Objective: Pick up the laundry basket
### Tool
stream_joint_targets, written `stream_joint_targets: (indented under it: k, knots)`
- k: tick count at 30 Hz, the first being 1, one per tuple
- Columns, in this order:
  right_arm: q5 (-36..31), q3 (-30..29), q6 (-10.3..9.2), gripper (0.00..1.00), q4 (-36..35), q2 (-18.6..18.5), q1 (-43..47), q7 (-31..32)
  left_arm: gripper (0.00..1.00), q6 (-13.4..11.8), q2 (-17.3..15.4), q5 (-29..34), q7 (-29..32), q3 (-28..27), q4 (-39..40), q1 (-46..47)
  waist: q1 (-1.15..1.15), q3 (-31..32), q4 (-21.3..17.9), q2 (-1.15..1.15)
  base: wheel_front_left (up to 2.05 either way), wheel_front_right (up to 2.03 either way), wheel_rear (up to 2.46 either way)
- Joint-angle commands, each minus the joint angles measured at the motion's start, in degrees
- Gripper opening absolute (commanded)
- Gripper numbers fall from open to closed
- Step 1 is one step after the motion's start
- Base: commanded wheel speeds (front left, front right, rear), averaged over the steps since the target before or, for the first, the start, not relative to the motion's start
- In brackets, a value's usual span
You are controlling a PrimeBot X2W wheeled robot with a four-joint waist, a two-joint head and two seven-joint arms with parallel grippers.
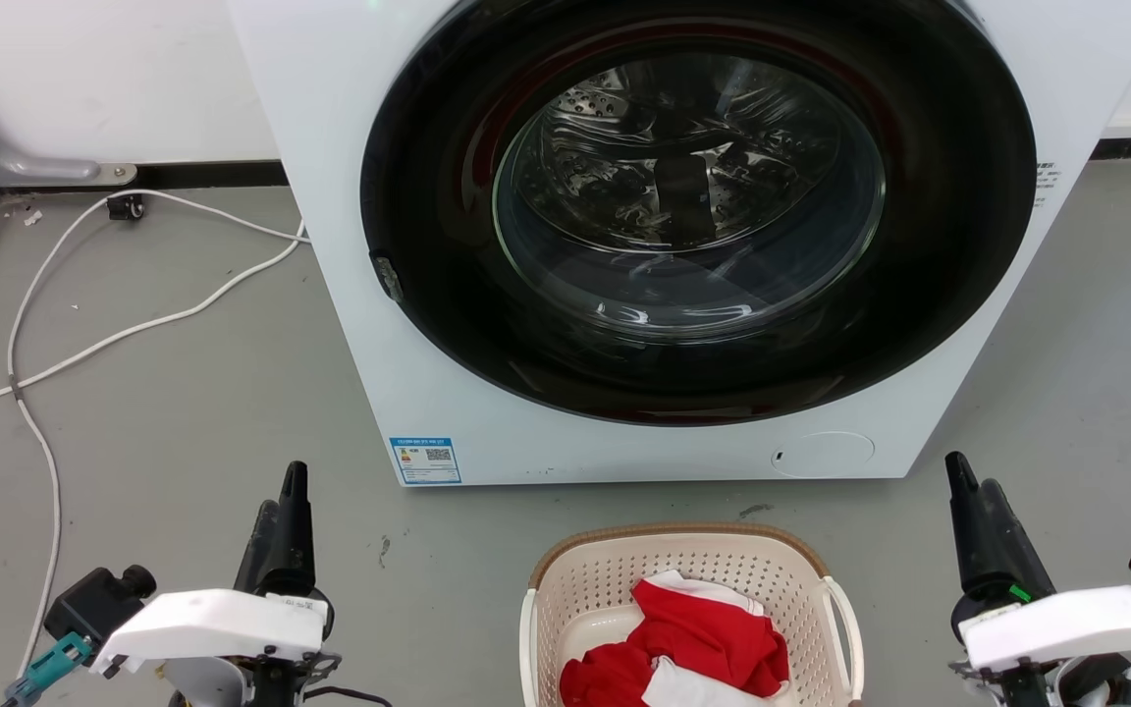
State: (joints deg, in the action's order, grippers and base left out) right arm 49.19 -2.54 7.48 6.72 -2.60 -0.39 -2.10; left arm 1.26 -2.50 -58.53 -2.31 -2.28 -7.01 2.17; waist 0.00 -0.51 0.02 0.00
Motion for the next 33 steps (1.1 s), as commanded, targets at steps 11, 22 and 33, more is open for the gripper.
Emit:
stream_joint_targets:
  k: [11, 22, 33]
  knots:
    - [-11.6, 0.8, 0.01, 1.00, -3.1, -0.2, 0.9, -2.7, 1.00, -1.0, -0.3, 10.0, -2.5, 1.1, 2.7, -0.8, 0.00, -0.2, 0.1, 0.00, 0.00, 0.00, 0.00]
    - [-20.8, 1.1, 0.01, 1.00, -4.8, -0.3, 1.9, -4.6, 1.00, -1.5, -0.3, 18.3, -4.5, 2.3, 3.8, -1.4, 0.00, -0.3, 0.1, 0.00, 0.00, 0.00, 0.00]
    - [-28.9, 1.1, 0.01, 1.00, -6.1, -0.3, 2.8, -6.4, 1.00, -1.7, -0.4, 25.6, -6.2, 3.4, 4.3, -2.0, 0.00, -0.5, 0.1, 0.00, 0.00, 0.00, 0.00]
